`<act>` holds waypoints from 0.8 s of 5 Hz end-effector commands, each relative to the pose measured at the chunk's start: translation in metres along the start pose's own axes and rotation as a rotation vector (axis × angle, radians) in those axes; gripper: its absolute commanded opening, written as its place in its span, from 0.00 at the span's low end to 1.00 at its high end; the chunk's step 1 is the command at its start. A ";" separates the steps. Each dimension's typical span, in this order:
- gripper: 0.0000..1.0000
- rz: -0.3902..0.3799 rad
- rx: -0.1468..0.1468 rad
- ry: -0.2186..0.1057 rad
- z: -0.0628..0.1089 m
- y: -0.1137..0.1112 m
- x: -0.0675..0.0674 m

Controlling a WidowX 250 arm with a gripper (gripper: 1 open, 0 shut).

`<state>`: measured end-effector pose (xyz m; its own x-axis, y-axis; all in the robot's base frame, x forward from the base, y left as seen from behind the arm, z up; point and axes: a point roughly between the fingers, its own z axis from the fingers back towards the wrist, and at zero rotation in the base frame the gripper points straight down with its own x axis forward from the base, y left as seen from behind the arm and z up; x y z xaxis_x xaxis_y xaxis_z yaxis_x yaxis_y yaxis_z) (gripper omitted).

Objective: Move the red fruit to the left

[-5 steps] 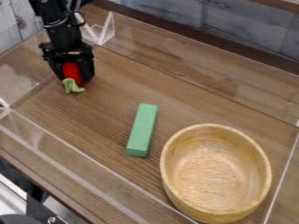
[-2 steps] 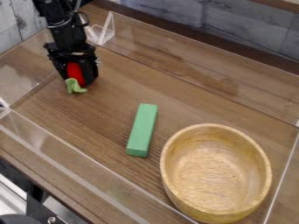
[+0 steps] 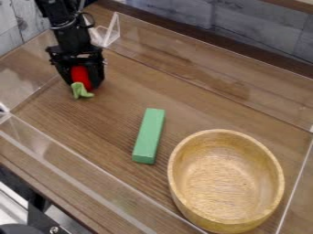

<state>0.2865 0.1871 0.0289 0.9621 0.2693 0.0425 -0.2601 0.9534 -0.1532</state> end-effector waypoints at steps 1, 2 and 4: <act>1.00 0.018 0.023 -0.080 0.038 -0.003 0.006; 1.00 0.054 0.013 -0.090 0.052 -0.006 0.002; 1.00 0.159 -0.005 -0.120 0.078 -0.009 0.010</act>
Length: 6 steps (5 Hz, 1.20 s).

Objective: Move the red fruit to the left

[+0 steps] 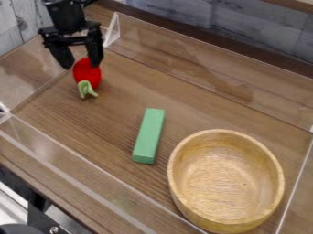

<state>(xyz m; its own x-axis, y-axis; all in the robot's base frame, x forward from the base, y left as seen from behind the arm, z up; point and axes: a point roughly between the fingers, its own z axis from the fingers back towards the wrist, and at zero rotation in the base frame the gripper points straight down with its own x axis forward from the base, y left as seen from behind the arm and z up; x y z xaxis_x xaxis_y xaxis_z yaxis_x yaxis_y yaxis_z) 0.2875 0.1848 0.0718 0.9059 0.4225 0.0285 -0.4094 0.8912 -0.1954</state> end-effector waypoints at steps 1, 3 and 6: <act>1.00 0.006 0.014 -0.116 0.054 -0.018 0.009; 1.00 0.029 0.002 -0.112 0.077 -0.049 0.014; 0.00 0.065 0.000 -0.089 0.070 -0.063 0.020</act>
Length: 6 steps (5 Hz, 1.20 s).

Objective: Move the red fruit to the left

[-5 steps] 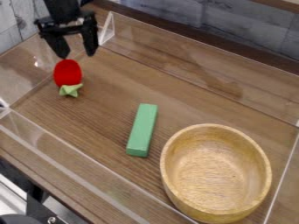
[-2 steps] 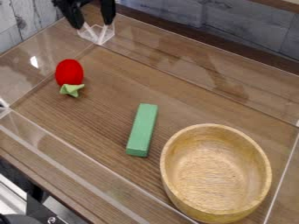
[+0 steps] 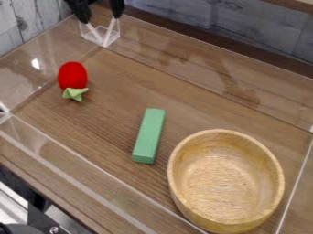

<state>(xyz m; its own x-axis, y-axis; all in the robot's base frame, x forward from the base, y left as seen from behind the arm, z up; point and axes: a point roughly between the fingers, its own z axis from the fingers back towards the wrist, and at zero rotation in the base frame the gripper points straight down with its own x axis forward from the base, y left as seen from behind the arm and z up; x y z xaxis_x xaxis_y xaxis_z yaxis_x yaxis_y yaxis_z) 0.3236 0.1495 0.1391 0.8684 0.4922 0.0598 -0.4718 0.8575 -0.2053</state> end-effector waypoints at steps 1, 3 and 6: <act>1.00 0.029 0.016 -0.042 0.008 -0.011 -0.002; 1.00 -0.041 0.015 -0.014 0.007 -0.018 -0.006; 1.00 -0.020 0.014 0.003 0.010 -0.035 -0.032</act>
<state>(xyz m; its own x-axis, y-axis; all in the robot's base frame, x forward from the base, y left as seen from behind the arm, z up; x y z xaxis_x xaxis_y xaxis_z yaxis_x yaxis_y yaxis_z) 0.3115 0.1078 0.1271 0.8810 0.4725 -0.0251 -0.4683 0.8631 -0.1890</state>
